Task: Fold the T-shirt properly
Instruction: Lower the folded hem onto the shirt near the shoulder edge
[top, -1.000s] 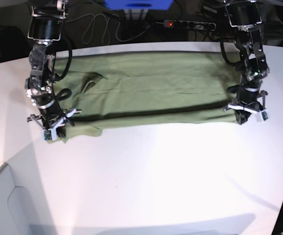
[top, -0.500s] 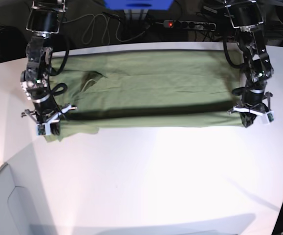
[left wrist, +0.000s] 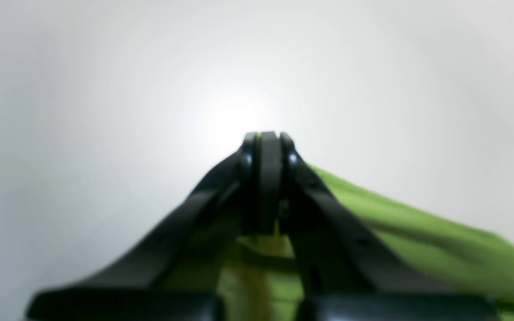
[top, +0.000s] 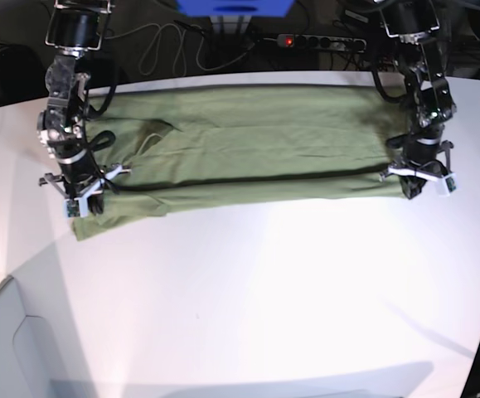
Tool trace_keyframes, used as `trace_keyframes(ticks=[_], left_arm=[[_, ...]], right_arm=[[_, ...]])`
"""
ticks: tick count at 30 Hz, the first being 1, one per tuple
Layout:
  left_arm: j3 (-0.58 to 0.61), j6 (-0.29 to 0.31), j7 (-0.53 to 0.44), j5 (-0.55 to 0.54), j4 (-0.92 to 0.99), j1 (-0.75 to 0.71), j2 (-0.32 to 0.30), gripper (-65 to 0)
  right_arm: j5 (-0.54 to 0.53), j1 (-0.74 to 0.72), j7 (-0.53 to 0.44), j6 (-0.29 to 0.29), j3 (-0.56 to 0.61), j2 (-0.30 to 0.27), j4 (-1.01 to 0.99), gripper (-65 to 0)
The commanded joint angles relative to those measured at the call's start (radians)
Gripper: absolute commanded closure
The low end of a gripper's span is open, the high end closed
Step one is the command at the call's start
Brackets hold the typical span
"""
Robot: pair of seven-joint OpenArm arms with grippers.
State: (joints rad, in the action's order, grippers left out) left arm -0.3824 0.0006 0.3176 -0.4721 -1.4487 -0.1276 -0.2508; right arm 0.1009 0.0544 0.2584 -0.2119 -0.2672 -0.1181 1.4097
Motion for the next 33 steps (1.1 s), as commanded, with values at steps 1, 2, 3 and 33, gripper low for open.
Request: trace_keyframes(ticks=[1, 2, 3, 33], left_arm=[[-0.005, 0.0, -0.028, -0.004, -0.017, 0.007, -0.015, 0.0], [-0.005, 0.0, -0.028, -0.004, -0.017, 0.007, -0.015, 0.0], [-0.005, 0.0, -0.028, -0.004, -0.017, 0.007, -0.015, 0.0], [-0.005, -0.003, -0.028, 0.002, 0.01, 0.052, 0.005, -25.1]], right_arm=[[-0.008, -0.014, -0.023, -0.004, -0.004, -0.009, 0.018, -0.1], [-0.008, -0.015, -0.021, -0.004, -0.004, -0.009, 0.018, -0.1], [-0.008, -0.015, -0.021, -0.004, -0.004, -0.009, 0.018, -0.1], [-0.007, 0.003, -0.018, -0.004, -0.001, 0.005, 0.072, -33.4]])
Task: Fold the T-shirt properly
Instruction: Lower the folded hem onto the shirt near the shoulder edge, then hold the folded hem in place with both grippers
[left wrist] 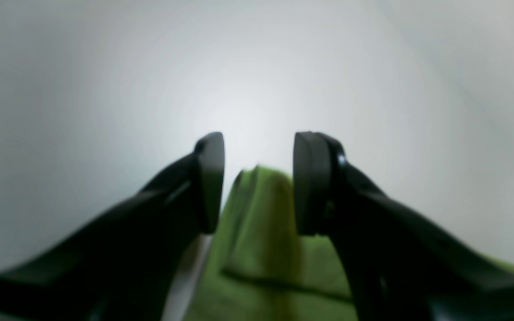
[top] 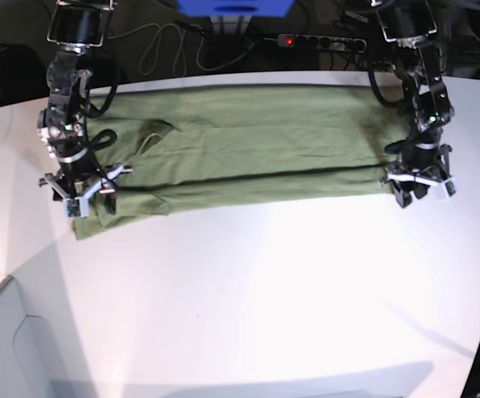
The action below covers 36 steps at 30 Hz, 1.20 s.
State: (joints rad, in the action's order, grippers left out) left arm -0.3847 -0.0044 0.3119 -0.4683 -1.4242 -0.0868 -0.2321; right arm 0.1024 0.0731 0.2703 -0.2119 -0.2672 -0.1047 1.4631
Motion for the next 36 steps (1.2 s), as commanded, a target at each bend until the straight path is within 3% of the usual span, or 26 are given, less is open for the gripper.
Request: trace_keyframes(ticks=[1, 11, 36], left_arm=[[-0.003, 0.002, -0.023, 0.0, -0.003, 0.02, -0.014, -25.1], [-0.001, 0.004, -0.021, 0.001, 0.064, 0.042, -0.014, -24.7], [0.039, 0.004, -0.021, -0.007, 0.013, 0.012, -0.014, -24.7]], right_arm=[[-0.008, -0.016, -0.03, -0.004, -0.001, -0.008, 0.018, -33.4], [-0.008, -0.016, -0.03, -0.004, -0.001, -0.01, 0.017, -33.4], [-0.005, -0.02, -0.03, -0.004, -0.001, -0.011, 0.015, -33.4]])
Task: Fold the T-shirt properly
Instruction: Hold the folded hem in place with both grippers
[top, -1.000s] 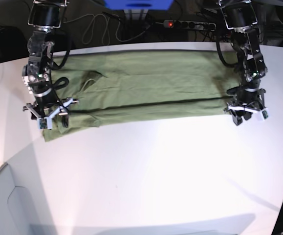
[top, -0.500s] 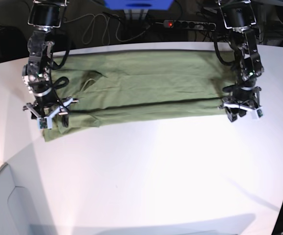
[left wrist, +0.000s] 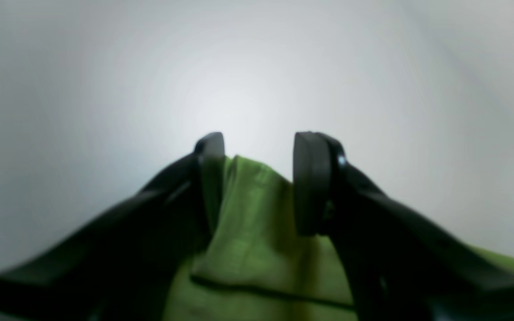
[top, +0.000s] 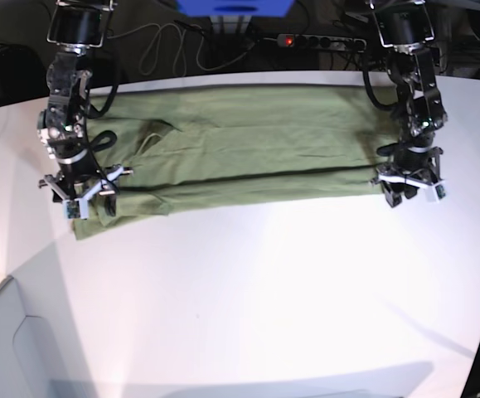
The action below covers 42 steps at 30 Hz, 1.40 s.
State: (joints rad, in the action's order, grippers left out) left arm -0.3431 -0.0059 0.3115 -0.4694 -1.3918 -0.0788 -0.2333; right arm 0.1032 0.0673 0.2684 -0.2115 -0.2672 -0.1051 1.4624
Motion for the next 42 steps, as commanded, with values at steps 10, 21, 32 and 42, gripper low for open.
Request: trace_keyframes(ticks=[10, 21, 32, 42], left_arm=[[-0.003, 0.005, -0.021, -0.005, -0.068, -0.02, -0.011, -24.7], [0.025, -0.001, -0.021, -0.001, -0.07, -0.02, -0.011, -25.0], [-0.02, -0.003, -0.022, 0.004, -0.068, -0.011, -0.013, -25.1], [-0.012, -0.003, -0.022, 0.005, -0.042, 0.007, -0.013, -25.1]], right_arm=[[-0.006, -0.021, -0.028, -0.004, -0.001, -0.009, 0.014, -33.4], [-0.006, -0.019, -0.028, -0.004, -0.001, -0.009, 0.014, -33.4], [-0.007, -0.013, -0.028, -0.004, -0.001, -0.012, 0.014, -33.4], [-0.006, -0.011, -0.028, -0.004, -0.001, -0.009, 0.014, -33.4]])
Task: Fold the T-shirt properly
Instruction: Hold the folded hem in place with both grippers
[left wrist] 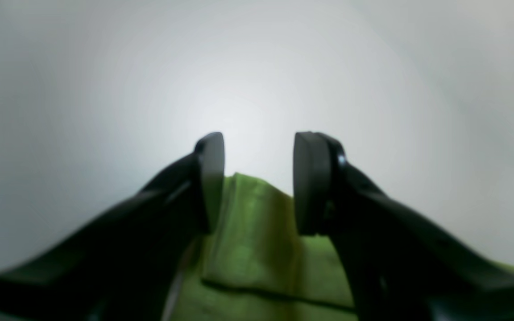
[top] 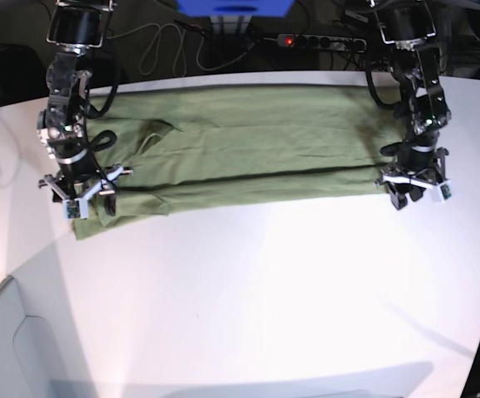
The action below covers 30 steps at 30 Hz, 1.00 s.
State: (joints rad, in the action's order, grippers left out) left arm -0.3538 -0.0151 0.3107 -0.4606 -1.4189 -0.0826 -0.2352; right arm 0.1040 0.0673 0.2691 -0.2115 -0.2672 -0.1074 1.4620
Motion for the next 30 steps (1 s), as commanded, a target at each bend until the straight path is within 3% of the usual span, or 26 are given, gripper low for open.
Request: trace_keyframes(ticks=[1, 30], left_arm=[[-0.001, 0.007, -0.021, -0.004, -0.006, 0.011, -0.011, -25.1], [0.042, 0.011, -0.02, -0.013, 0.0, -0.01, -0.01, -24.6]], right_arm=[[-0.007, -0.011, -0.029, -0.004, -0.001, -0.007, 0.015, -33.4], [-0.007, -0.013, -0.029, -0.004, -0.001, -0.007, 0.016, -33.4]])
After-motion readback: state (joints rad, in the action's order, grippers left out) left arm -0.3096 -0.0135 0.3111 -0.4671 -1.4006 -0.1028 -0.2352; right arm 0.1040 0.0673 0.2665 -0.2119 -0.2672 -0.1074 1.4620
